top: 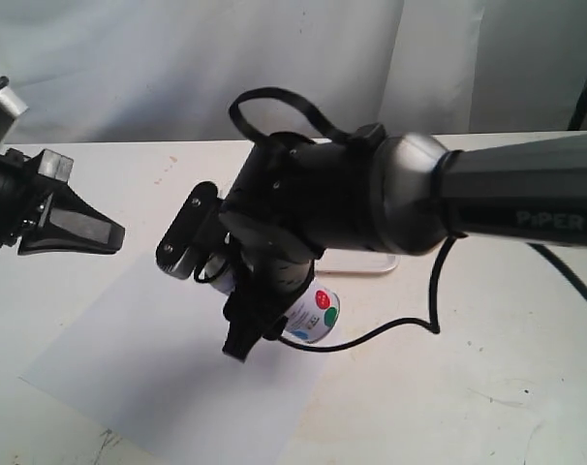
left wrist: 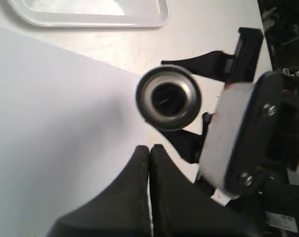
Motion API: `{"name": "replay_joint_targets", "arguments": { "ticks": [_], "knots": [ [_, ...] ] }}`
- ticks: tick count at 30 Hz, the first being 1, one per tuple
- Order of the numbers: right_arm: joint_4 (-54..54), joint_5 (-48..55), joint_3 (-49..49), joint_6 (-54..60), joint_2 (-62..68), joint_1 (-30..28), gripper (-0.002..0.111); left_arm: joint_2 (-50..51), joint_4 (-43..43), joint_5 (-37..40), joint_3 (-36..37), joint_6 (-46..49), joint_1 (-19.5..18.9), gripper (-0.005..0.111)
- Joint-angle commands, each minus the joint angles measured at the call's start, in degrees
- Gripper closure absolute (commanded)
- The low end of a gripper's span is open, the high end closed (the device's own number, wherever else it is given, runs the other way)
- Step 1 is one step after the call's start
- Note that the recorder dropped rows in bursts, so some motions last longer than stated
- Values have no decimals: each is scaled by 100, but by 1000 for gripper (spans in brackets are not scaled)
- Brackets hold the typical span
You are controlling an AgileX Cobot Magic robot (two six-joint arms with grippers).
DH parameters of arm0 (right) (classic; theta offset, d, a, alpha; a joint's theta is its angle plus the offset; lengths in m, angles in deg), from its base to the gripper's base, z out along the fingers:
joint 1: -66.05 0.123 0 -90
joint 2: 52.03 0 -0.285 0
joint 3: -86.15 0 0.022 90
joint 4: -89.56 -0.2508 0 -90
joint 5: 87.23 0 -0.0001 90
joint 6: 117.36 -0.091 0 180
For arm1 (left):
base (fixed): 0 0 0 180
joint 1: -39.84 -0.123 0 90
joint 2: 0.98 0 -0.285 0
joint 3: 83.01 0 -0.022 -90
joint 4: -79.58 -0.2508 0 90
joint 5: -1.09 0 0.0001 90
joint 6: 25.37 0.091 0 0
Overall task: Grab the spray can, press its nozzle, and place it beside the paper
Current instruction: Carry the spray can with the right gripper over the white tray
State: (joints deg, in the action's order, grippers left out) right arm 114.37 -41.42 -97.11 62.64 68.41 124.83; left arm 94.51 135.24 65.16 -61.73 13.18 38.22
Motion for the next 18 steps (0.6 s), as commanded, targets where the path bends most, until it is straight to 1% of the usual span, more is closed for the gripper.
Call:
{"name": "replay_joint_targets", "arguments": {
  "ticks": [1, 4, 8, 12, 14, 17, 18],
  "knots": [
    [-371, -3, -40, -215, -329, -256, 108, -472, -200, -467, 249, -100, -16, 107],
    [-585, -41, -40, -299, -424, -446, 108, -822, -333, -772, 453, -116, -16, 107],
    [-953, -121, 28, -447, -558, -692, 108, -1337, -794, -1256, 755, -507, -16, 107],
    [-1474, -983, 749, -465, -944, -851, 108, -1878, -847, -1608, 1116, -551, -16, 107],
    [-1527, -1480, 1243, -465, -1245, -858, 108, -2244, -847, -1783, 1358, -656, -16, 107],
    [-1517, -1757, 1597, -617, -1514, -921, 108, -2561, -870, -1893, 1606, -681, -16, 107],
    [-1517, -1988, 1833, -728, -1700, -1052, 108, -2788, -870, -2105, 1834, -681, -16, 107]
  ]
}}
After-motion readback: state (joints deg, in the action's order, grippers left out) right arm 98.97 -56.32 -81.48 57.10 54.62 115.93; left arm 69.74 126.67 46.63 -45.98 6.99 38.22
